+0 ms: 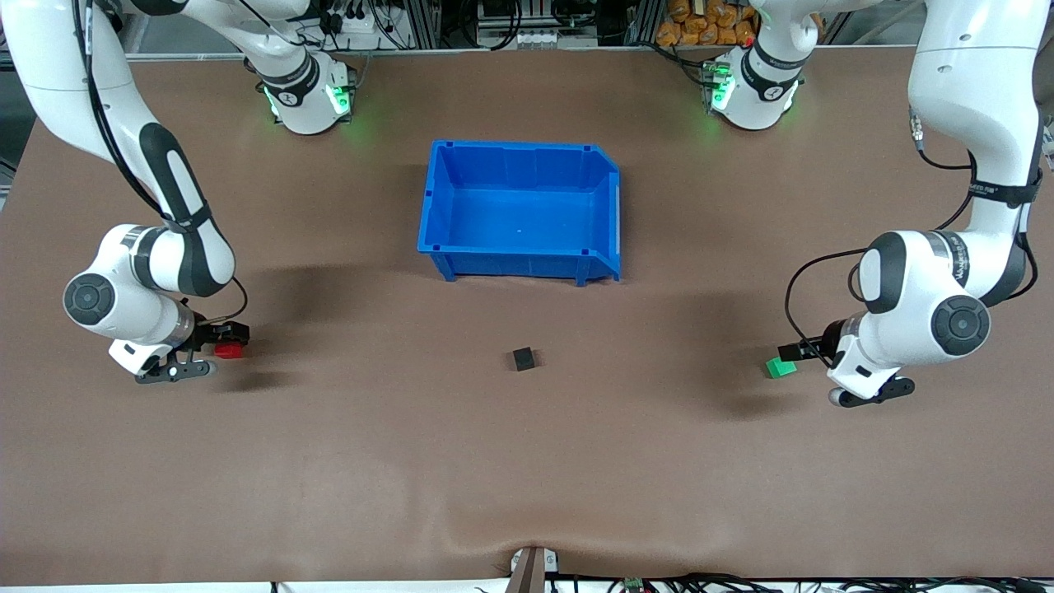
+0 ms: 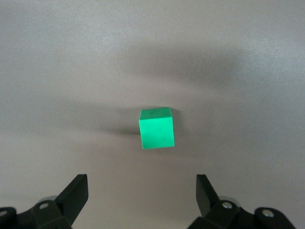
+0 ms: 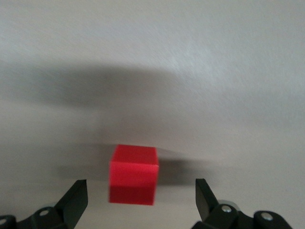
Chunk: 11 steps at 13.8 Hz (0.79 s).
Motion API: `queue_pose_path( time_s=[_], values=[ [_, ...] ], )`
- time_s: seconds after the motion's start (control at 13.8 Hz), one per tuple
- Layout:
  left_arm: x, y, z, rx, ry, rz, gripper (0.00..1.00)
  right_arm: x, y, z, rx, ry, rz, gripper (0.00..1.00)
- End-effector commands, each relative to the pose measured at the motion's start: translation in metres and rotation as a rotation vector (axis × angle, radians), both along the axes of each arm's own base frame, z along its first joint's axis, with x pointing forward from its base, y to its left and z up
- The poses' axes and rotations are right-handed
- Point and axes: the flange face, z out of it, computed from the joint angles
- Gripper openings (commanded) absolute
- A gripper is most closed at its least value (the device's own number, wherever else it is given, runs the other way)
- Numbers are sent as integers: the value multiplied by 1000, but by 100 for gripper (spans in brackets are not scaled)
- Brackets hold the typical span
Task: Attach green and red cubes to black cube
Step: 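Lower and close the right gripper on the red cube while the left grasps green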
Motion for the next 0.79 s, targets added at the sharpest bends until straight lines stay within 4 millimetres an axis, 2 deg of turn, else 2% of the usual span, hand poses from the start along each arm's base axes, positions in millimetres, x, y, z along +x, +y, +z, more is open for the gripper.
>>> queue_pose_path(
  time_s=[0.0,0.36,0.58,0.65,0.72],
  values=[
    [17,-3,-7,0,-17,15,100,-1,-9,-4,-3,-2,3,100],
    [29,-3,-28,-4,-8,20,97,3,-2,-2,5,-9,-10,100],
    [33,-5,-39,-2,-3,35,87,6,2,1,7,-17,-9,100],
    [33,-7,-43,-2,2,35,86,5,4,0,18,-16,-16,93],
    [32,-7,-46,-1,6,35,85,6,6,0,32,-18,-33,75]
  ],
)
